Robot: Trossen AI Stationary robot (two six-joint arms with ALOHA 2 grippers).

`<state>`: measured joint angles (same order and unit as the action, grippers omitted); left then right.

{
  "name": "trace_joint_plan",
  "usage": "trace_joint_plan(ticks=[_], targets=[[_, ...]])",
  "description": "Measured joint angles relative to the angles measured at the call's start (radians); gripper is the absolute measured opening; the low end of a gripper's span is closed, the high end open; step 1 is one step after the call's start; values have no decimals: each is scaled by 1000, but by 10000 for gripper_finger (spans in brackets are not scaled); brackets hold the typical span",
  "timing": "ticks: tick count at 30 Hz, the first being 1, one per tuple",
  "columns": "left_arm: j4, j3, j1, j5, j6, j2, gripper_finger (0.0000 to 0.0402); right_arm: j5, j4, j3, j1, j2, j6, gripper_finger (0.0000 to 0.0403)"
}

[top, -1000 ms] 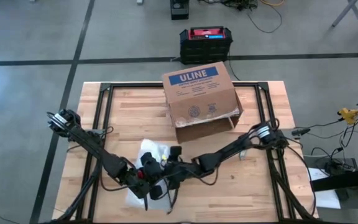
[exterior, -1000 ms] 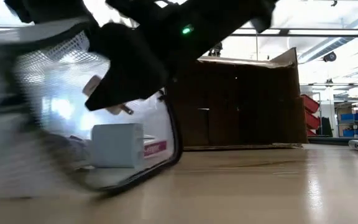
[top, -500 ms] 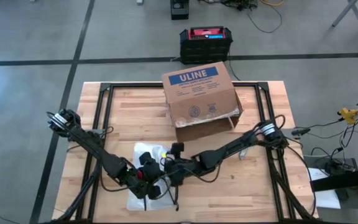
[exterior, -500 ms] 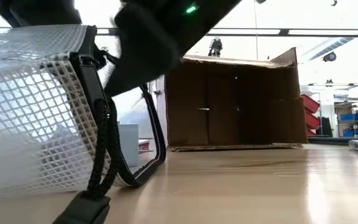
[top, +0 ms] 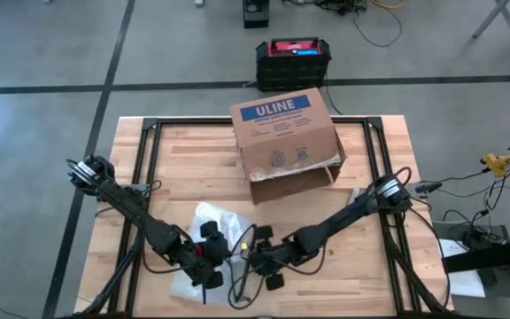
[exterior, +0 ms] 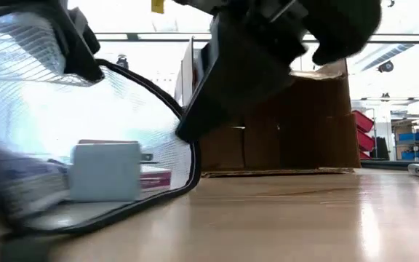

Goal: Unpack boxes
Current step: Adjust the charger adapters into the white zip bag

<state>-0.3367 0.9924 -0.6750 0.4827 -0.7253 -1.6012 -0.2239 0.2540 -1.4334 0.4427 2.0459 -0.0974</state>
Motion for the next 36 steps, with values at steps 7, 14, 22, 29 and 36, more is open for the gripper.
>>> trace_joint_plan(ticks=[7,14,22,29,36], targets=[[-6,0,-20,-7,118,-13,0,63,-248,-16,-25,144,102,14],[-37,0,-25,-62,143,-23,0,-100,-284,-62,-77,148,135,3],[-50,0,-38,-81,190,-23,0,-64,-92,-61,-35,80,135,1],[-24,0,-38,-83,182,-23,0,-49,-86,-61,-15,99,90,0],[7,0,-38,-82,165,-44,0,-46,-302,-60,-27,169,100,0]])
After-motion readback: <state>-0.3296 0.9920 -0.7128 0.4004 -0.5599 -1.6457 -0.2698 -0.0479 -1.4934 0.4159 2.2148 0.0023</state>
